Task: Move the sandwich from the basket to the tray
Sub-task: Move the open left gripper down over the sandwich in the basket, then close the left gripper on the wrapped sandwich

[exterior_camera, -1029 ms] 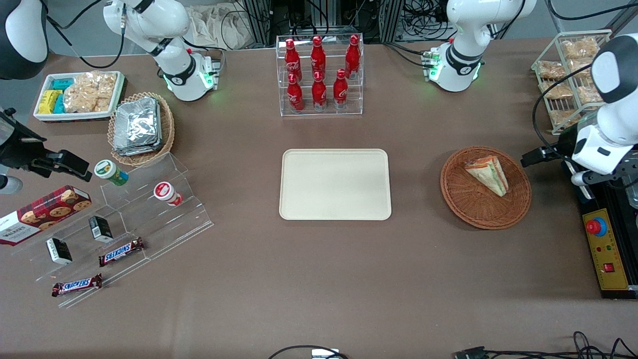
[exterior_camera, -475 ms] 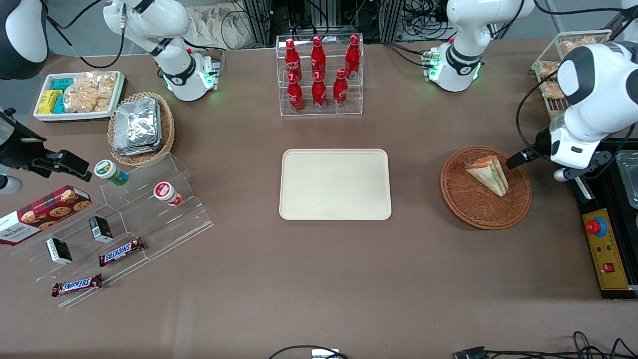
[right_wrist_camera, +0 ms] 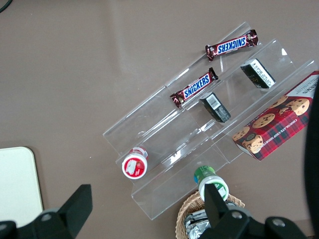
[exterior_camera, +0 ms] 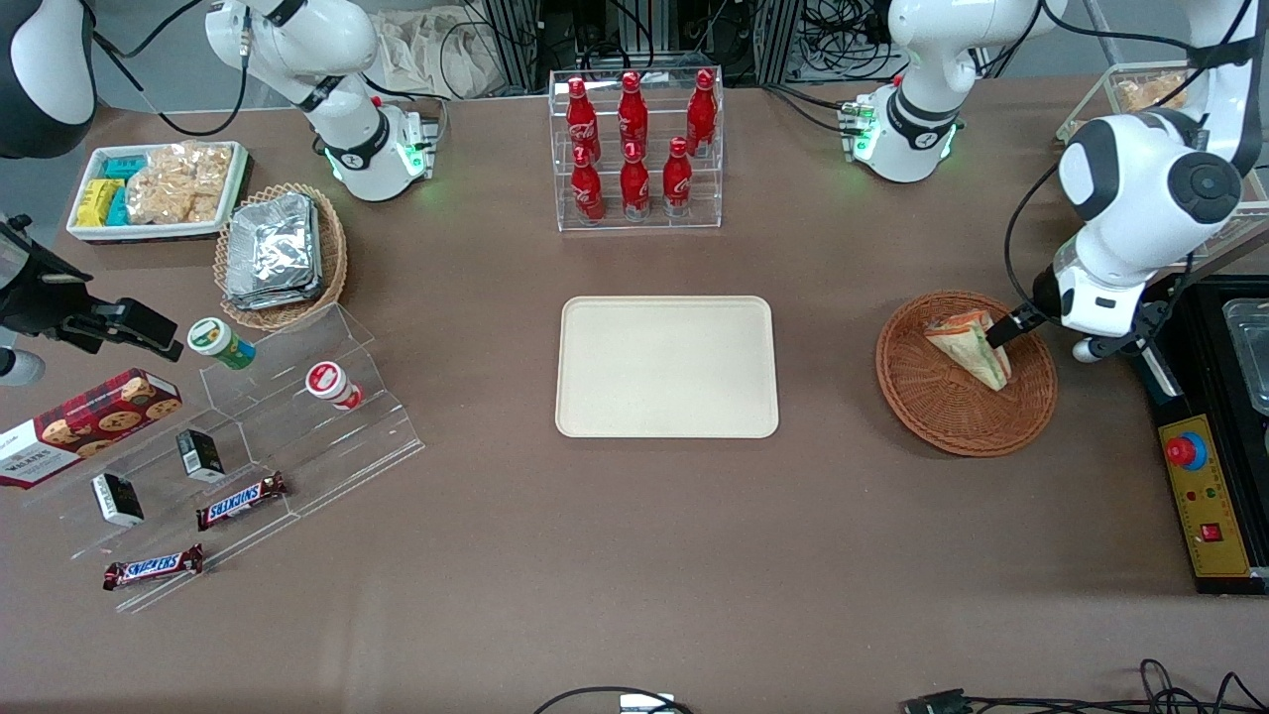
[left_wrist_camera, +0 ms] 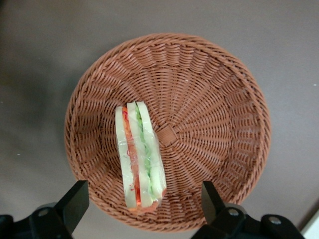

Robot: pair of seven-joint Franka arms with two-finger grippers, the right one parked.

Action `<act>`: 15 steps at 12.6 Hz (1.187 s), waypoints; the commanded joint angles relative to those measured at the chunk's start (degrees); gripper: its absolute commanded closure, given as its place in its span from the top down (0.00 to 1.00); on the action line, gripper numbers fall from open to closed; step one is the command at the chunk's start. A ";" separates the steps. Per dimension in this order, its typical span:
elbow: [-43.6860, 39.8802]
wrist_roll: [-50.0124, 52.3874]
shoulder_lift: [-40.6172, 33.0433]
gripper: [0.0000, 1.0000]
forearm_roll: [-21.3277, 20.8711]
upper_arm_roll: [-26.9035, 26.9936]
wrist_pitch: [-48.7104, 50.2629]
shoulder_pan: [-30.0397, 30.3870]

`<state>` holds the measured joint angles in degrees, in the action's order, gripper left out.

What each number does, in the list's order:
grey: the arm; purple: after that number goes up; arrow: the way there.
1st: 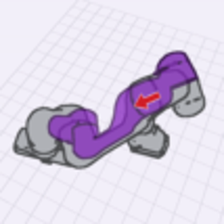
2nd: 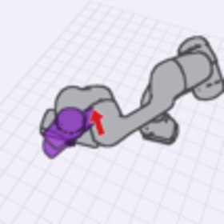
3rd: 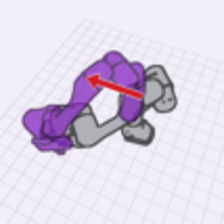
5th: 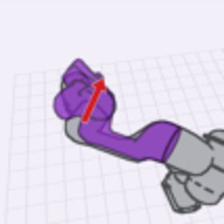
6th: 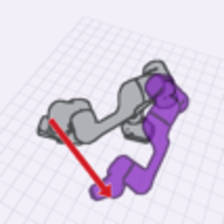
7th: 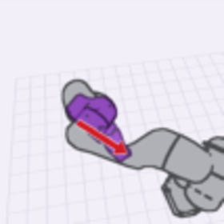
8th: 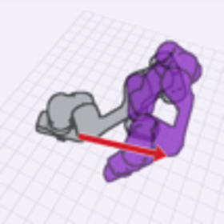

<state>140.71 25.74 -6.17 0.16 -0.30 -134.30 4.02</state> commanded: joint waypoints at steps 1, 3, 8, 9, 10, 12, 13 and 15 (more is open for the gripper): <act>3.15 3.78 1.32 1.00 -0.95 -0.14 -5.86 -0.24; 5.35 5.90 3.26 1.00 -0.95 -0.14 -10.60 -0.24; 8.43 7.83 6.25 1.00 -0.87 -0.14 -17.82 -0.24; 9.31 7.92 6.95 1.00 -0.87 -0.14 -19.75 -0.24; 10.10 7.93 7.91 1.00 -0.87 -0.14 -21.94 -0.24; 10.90 7.93 9.32 1.00 -0.87 -0.14 -24.33 -0.24; 10.98 8.10 9.85 1.00 -0.87 -0.14 -24.69 -0.24; 11.51 8.10 10.82 0.99 -0.87 -0.23 -26.35 -0.24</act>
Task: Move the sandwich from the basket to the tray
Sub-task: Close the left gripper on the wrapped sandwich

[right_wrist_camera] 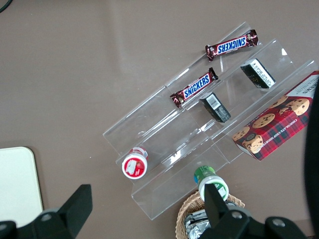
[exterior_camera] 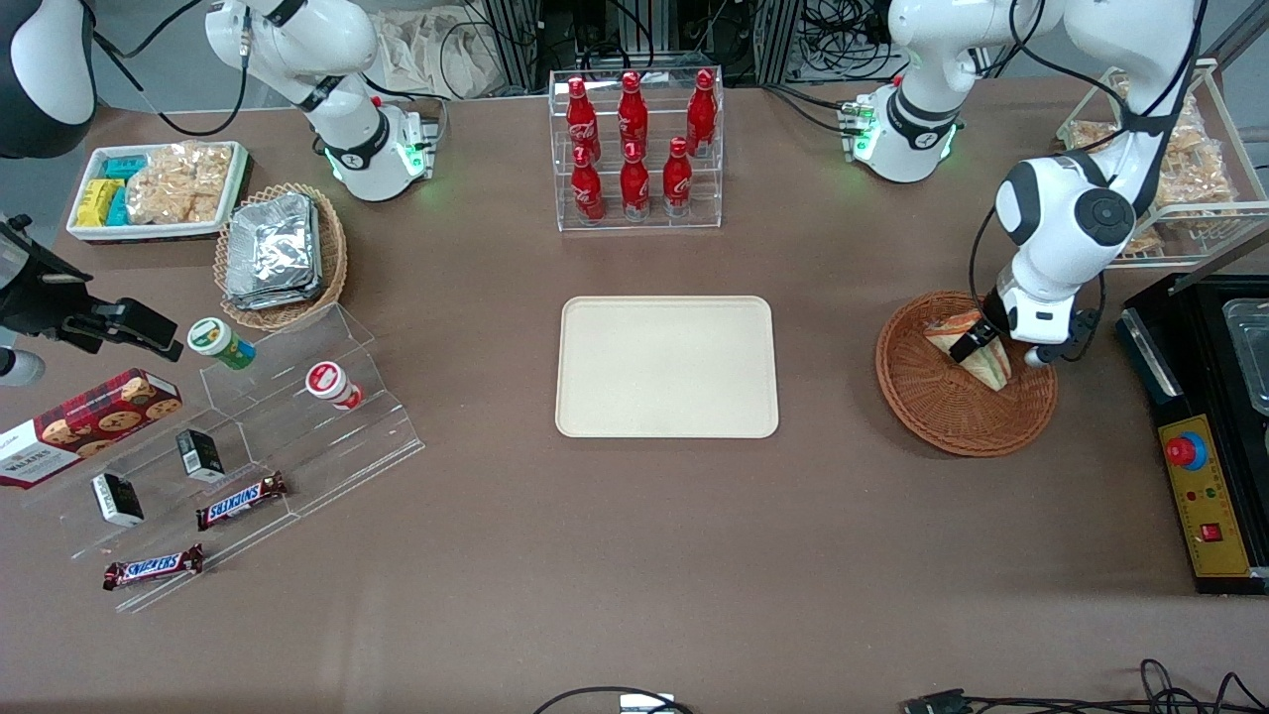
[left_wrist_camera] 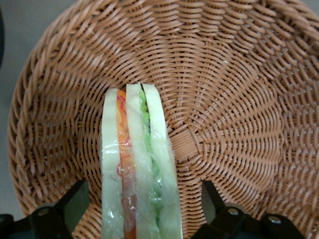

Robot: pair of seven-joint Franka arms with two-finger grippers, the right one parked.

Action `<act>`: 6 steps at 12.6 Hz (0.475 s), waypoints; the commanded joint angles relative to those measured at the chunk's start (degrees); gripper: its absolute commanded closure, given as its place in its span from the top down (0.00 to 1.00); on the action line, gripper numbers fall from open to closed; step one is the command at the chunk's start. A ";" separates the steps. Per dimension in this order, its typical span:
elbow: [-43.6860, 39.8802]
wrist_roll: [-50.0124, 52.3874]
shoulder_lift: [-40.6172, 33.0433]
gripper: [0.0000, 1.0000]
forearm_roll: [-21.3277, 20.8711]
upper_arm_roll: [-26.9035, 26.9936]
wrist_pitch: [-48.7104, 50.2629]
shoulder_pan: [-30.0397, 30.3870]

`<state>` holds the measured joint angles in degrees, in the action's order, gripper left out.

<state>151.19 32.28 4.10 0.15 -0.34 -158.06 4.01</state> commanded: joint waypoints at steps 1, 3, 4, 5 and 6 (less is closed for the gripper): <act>1.55 1.39 0.82 0.84 -0.85 -0.10 -2.96 -0.32; 1.56 1.30 1.09 0.38 -0.85 -0.10 -3.14 -0.59; 1.65 1.12 1.09 0.24 -0.85 -0.10 -3.14 -0.67; 1.56 0.69 0.74 0.18 -0.94 -0.10 -3.05 -0.67; 1.30 0.33 -0.22 0.18 -0.94 -0.10 -2.26 -0.67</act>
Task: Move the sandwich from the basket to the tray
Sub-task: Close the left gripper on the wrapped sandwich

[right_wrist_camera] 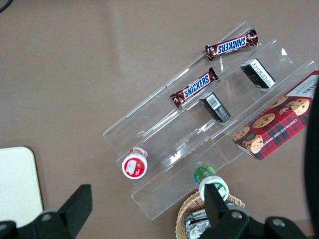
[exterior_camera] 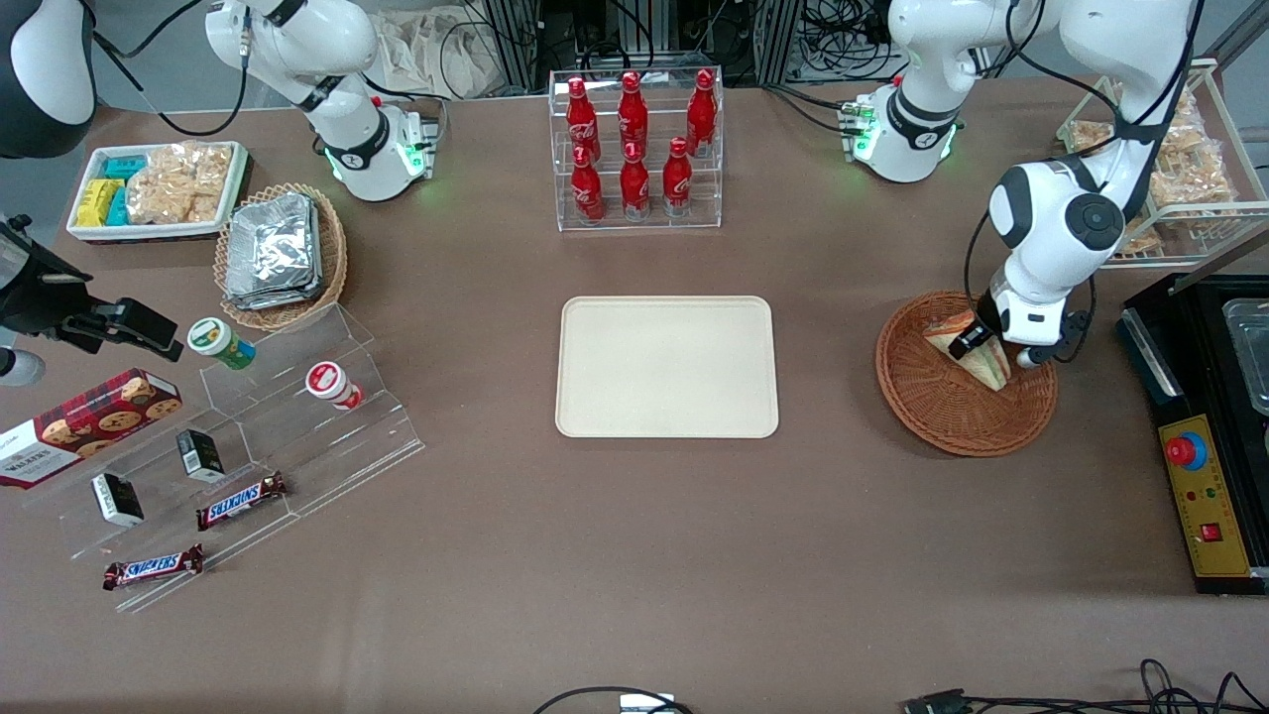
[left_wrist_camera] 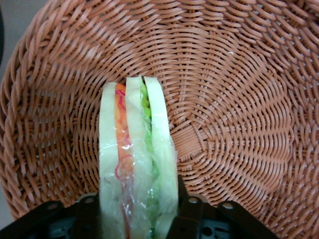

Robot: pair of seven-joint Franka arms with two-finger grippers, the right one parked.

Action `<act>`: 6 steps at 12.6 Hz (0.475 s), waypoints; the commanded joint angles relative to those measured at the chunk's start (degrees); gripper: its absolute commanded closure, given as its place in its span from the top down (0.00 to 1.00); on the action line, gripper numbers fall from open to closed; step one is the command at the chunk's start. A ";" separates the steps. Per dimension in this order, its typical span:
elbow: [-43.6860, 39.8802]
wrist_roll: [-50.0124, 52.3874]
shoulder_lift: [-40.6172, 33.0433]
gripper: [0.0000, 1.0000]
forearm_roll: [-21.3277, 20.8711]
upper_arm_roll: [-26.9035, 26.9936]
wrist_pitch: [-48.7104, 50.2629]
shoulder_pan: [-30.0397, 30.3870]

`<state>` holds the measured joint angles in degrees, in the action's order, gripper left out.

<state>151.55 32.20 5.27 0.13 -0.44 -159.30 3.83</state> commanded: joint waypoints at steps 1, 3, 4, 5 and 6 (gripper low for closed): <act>0.24 0.15 -3.14 0.18 -0.92 -0.26 2.29 -0.66; -3.44 -0.38 -6.75 0.17 -2.40 -3.24 11.34 -0.75; -5.37 -0.47 -8.16 0.17 -3.54 -4.56 14.34 -0.75; -7.56 -1.34 -8.87 0.17 -4.51 -6.14 17.50 -0.75; -9.76 -3.09 -9.48 0.17 -4.78 -7.63 20.05 -0.75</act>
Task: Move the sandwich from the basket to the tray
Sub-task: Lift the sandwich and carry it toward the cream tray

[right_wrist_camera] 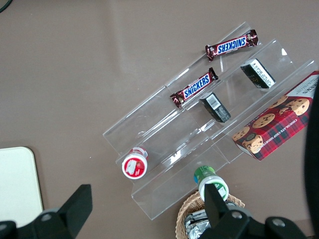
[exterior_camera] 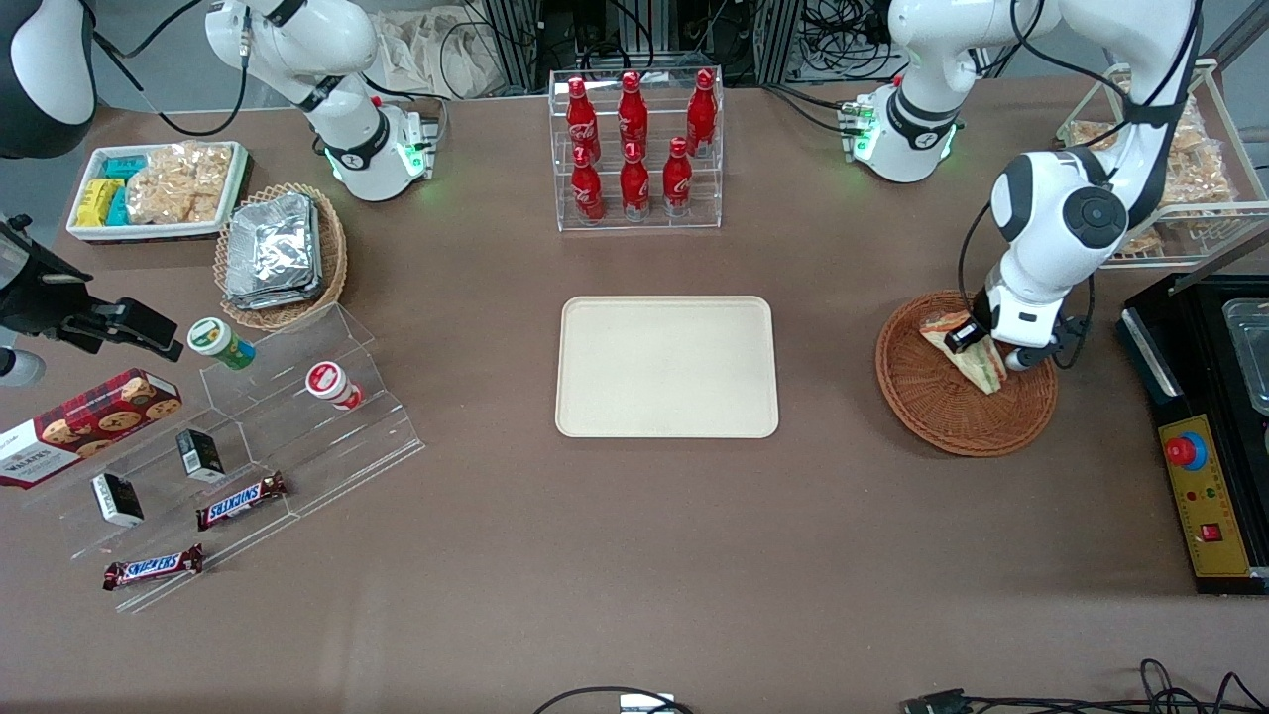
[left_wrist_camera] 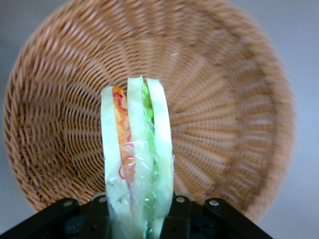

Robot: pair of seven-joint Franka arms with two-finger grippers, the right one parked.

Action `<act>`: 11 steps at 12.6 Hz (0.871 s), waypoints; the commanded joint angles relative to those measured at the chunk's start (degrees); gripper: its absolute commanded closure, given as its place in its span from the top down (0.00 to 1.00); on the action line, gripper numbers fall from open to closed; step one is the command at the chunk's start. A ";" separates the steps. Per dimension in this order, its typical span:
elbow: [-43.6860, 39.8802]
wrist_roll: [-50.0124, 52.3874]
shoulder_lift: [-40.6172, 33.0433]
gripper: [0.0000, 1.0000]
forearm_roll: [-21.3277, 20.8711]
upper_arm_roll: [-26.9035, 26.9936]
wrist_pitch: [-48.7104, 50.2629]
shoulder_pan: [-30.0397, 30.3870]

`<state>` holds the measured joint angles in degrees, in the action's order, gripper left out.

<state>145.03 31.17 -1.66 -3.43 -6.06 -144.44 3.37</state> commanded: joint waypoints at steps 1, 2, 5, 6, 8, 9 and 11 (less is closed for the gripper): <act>-5.79 -3.47 -2.56 0.17 -1.23 -3.50 7.66 -0.29; -7.82 -4.53 -2.56 0.17 -1.23 -5.61 10.12 -0.29; -12.92 -6.64 -1.86 0.18 -1.14 -11.40 13.39 -0.29; -13.98 -6.82 -1.24 0.18 -1.14 -13.17 13.48 -0.29; -16.18 -6.21 0.34 0.18 -1.05 -17.21 13.48 -0.47; -17.14 -6.12 1.13 0.18 -1.05 -19.32 13.48 -0.73; -18.90 -5.95 2.53 0.18 -1.05 -21.87 13.48 -0.82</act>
<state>129.54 25.26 -1.51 -3.94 -26.26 -132.50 2.74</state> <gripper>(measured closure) 0.797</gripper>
